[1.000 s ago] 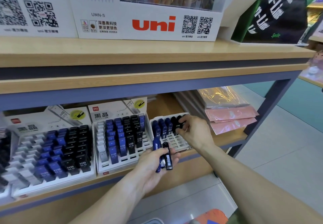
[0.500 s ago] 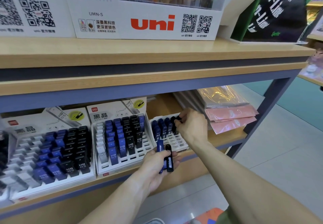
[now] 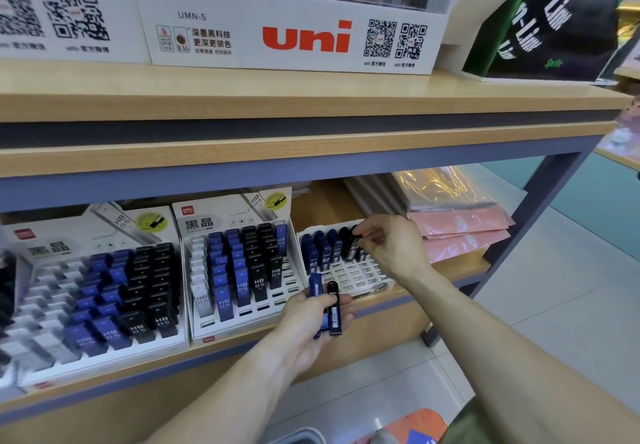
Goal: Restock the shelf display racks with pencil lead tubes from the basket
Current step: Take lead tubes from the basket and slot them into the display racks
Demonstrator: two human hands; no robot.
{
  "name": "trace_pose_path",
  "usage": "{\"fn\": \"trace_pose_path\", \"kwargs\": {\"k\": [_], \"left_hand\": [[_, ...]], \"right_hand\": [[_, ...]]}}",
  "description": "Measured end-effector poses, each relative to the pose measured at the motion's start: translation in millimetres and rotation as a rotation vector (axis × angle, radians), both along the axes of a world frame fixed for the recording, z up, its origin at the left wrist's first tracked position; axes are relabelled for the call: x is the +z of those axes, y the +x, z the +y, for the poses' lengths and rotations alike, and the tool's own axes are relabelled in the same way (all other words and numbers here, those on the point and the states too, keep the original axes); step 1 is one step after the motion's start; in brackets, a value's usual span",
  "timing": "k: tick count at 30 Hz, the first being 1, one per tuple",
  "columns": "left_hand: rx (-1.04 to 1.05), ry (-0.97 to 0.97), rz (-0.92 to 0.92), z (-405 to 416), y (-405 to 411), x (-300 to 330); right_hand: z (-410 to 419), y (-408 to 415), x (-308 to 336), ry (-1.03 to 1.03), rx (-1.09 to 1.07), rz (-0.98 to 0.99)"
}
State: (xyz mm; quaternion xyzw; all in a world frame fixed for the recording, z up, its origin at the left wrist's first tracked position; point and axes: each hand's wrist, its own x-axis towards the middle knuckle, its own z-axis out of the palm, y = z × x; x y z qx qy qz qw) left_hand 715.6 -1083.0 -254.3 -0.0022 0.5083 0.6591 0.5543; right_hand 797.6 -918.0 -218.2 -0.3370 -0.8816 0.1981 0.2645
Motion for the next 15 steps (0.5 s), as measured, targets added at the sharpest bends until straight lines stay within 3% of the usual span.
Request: {"fn": "trace_pose_path", "kwargs": {"k": [8, 15], "left_hand": [[-0.003, -0.007, 0.001, 0, -1, -2], [-0.012, -0.006, -0.008, -1, -1, 1]], "right_hand": [[1, -3, -2, 0.006, 0.078, -0.102], [1, -4, -11, 0.042, 0.008, -0.042]]}}
